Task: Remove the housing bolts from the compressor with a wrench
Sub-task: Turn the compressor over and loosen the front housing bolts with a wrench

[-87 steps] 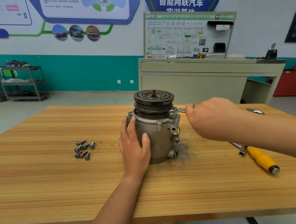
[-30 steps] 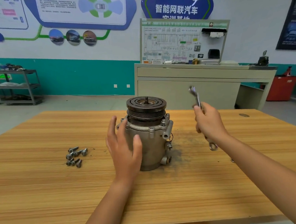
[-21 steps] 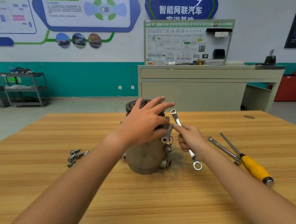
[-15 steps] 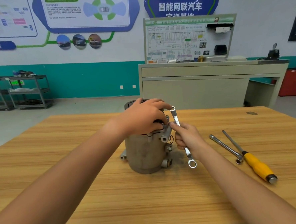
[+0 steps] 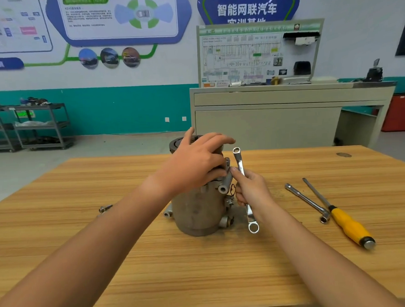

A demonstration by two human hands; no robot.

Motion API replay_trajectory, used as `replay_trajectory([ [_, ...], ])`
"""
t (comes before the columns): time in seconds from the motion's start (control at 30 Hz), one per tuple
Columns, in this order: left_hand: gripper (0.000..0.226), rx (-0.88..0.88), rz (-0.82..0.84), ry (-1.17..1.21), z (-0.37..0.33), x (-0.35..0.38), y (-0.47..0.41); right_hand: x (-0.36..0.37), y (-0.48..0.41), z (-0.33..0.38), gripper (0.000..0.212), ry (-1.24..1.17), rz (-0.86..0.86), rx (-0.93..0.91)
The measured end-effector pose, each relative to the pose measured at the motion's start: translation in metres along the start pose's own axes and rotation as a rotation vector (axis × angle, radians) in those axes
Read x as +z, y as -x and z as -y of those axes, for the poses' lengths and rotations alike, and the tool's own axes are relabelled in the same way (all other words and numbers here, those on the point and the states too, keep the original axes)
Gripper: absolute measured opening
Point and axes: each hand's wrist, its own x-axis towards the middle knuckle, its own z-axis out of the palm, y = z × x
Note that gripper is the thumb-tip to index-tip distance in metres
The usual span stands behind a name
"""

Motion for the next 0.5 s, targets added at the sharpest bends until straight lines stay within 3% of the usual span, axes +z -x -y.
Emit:
replay_trajectory([
  [0.1,0.037,-0.108,-0.220,0.030,-0.004,0.006,0.020,-0.002,0.004,0.001,0.022,0.176,-0.025,-0.062],
  [0.23,0.051,-0.597,-0.488,0.386,-0.005,0.027,0.064,-0.019,0.022,0.001,0.030,0.546,-0.075,-0.342],
  [0.33,0.052,-0.800,-0.508,0.504,-0.015,0.050,0.085,-0.032,0.038,0.013,0.020,0.953,-0.033,-0.543],
  [0.5,0.061,-0.859,-0.528,0.585,-0.035,0.074,0.089,-0.028,0.055,0.049,0.032,1.642,-0.035,-0.623],
])
